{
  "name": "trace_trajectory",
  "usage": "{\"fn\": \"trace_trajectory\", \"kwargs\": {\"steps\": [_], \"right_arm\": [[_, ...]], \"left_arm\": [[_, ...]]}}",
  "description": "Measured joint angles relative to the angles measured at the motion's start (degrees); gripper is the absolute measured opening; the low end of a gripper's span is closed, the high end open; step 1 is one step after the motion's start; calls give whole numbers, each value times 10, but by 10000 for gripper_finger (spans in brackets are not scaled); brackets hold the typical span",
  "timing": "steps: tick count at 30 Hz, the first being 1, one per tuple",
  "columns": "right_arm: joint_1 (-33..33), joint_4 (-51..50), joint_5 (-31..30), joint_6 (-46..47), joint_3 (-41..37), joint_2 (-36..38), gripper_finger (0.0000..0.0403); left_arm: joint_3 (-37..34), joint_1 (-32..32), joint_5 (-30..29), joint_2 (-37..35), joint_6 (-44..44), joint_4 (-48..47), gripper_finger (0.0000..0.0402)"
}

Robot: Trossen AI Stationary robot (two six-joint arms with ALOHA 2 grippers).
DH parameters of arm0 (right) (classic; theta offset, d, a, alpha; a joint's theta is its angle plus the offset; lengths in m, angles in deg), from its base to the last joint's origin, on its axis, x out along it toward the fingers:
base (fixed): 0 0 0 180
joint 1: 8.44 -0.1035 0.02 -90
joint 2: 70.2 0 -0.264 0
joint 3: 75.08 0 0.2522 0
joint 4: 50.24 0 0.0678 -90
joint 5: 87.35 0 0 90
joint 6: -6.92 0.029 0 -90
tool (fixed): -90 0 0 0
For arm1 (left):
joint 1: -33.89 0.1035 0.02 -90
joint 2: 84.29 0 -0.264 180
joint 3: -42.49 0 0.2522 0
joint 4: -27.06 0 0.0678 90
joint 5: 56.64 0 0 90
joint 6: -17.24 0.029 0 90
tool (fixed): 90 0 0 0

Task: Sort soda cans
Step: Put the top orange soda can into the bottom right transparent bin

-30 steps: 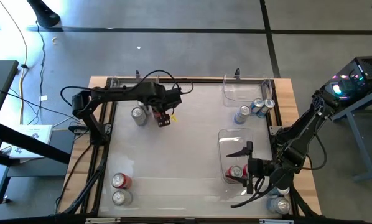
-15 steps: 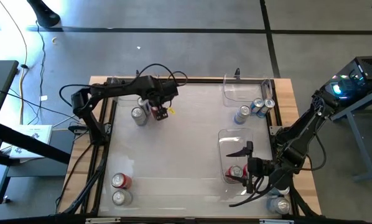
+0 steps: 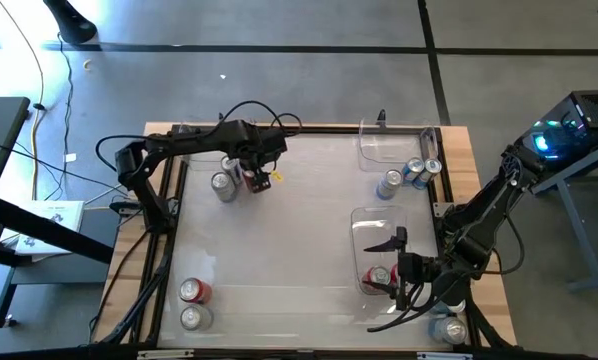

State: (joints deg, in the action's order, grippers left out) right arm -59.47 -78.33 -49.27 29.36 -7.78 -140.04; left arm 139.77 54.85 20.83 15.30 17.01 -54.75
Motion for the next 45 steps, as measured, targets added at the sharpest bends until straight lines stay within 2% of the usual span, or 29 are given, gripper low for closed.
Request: {"fn": "trace_trajectory", "kwargs": {"steps": [7,13,17,22,36,45], "right_arm": [[0,0,0,-3,0,0,339],[0,0,0,1,0,0,339],[0,0,0,2,0,0,339],[0,0,0,2,0,0,339],[0,0,0,1,0,0,339],[0,0,0,1,0,0,339]], "left_arm": [[21,-4,-24,-1,-17,-17,310],[14,29,11,-1,-32,-17,310],[-10,50,56,-1,-37,-5,310],[-34,58,60,-3,-52,12,310],[-37,24,57,-2,-56,0,310],[-38,1,49,-1,-71,-4,280]]}}
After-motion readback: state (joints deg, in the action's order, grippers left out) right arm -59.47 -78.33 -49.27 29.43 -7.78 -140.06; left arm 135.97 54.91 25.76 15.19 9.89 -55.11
